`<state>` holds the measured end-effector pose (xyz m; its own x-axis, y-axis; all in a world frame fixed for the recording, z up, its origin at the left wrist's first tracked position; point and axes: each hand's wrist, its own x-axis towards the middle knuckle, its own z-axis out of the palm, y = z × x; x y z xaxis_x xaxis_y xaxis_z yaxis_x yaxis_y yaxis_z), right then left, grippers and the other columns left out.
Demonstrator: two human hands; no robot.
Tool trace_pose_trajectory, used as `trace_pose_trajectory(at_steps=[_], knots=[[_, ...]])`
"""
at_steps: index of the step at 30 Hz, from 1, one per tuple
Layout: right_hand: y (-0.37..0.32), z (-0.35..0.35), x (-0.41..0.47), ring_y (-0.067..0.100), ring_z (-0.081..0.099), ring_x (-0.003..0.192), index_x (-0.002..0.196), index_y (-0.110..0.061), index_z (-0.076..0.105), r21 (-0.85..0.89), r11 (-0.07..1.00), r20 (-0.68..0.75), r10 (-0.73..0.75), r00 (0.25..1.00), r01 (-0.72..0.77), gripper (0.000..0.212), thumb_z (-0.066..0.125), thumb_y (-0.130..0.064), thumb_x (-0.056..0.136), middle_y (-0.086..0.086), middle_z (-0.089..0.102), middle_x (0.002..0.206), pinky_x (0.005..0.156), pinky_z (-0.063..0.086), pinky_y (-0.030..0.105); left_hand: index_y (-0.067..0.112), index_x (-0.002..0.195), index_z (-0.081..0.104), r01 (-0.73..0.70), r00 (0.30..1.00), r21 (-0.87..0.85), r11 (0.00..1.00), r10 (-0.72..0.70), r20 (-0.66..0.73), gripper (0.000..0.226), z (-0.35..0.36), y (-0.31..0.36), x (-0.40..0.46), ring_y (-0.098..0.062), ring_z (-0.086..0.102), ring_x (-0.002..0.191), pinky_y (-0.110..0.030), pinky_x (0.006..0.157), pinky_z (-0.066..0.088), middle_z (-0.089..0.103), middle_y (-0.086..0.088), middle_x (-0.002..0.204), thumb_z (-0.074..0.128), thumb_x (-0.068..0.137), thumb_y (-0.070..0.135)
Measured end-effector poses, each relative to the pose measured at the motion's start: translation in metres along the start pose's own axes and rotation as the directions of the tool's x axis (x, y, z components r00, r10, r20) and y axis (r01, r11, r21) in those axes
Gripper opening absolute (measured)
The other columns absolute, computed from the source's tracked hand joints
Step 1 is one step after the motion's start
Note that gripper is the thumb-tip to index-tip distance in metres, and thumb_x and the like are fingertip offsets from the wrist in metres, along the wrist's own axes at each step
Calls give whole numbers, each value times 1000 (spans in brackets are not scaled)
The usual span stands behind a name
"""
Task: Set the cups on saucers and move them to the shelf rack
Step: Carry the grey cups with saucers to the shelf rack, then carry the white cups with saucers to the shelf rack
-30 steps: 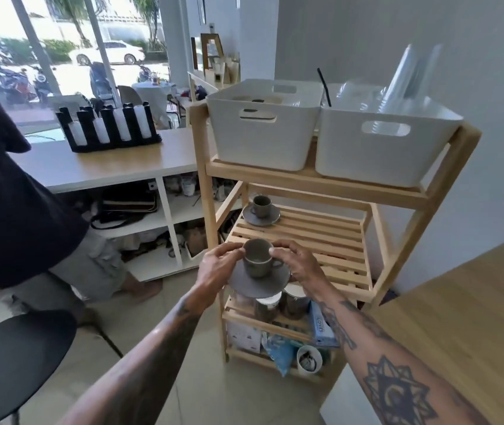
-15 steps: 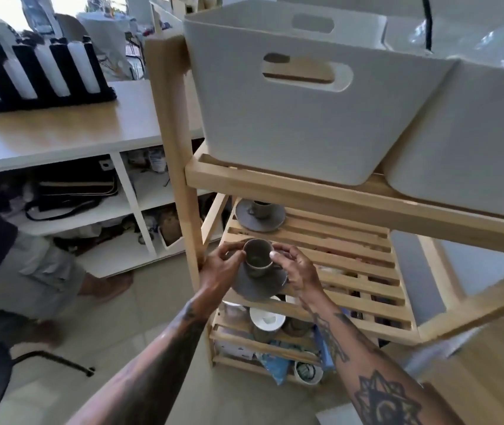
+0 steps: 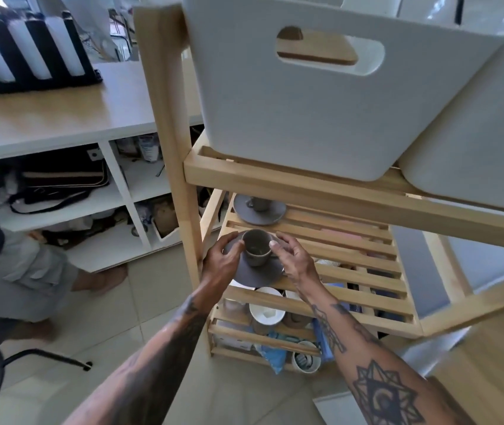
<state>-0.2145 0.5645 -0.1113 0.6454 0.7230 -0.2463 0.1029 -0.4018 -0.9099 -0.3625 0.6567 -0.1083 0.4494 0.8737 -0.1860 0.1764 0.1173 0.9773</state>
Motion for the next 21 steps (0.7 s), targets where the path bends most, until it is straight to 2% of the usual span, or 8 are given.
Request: trace_pose_trajectory(at_steps=[3,5,8,11,13,15,17,21], knots=[[-2,-8,-10,6,63,92,138,-37,53,-25,1000,-10,0,1000,-1,49,62,-52,92,-2,61,124,78,55,29,16,135,57,12,1000,57,998,-11,-27,46,0,4,-10,-18,54,126,-26,97,44,59,-2,137,61,95,37],[-5,-19,-21,5,63,89,140,-35,52,-32,999,-24,-5,1000,5,52,62,-52,92,-1,61,123,75,53,26,14,134,57,-2,997,101,995,9,-74,47,1,12,-20,-20,59,120,-31,98,49,62,-3,133,61,95,38],[-9,-42,-43,18,64,107,138,-33,54,-8,1000,-48,1,999,-1,51,63,-52,92,4,61,134,91,56,37,14,127,61,-33,989,158,987,56,-139,38,5,27,-41,-15,64,102,-25,78,53,66,2,115,58,96,36],[-13,-75,-76,12,61,99,136,-34,55,-3,1000,-84,-14,996,14,47,61,-52,93,4,62,134,74,47,23,14,116,64,-27,986,153,988,51,-156,25,18,43,-66,-8,62,85,-17,61,45,66,2,100,57,97,29],[-13,-103,-103,8,64,93,133,-35,55,12,1000,-101,-27,994,28,43,60,-51,94,2,61,134,70,46,22,18,108,64,-28,994,132,991,42,-104,16,35,55,-84,-6,59,81,-21,59,43,66,2,95,56,97,27],[-8,-135,-133,13,64,106,129,-33,57,35,999,-134,-35,990,40,38,59,-49,95,4,59,137,88,51,30,21,103,63,-44,999,138,989,46,-14,12,60,67,-106,-10,60,81,-23,58,43,65,3,91,57,96,29],[0,-173,-168,17,57,123,127,-31,59,41,998,-206,-32,978,41,33,59,-45,96,3,57,140,103,46,36,21,102,65,-69,996,179,981,59,63,15,92,78,-132,-13,60,75,-25,57,44,67,-1,89,57,95,31],[32,-258,-256,12,62,99,110,-39,60,85,996,-386,5,922,30,14,59,-41,96,-1,66,126,81,45,25,19,97,69,-155,967,221,963,101,234,14,175,94,-202,-20,59,71,-33,68,51,71,-18,94,58,93,27]])
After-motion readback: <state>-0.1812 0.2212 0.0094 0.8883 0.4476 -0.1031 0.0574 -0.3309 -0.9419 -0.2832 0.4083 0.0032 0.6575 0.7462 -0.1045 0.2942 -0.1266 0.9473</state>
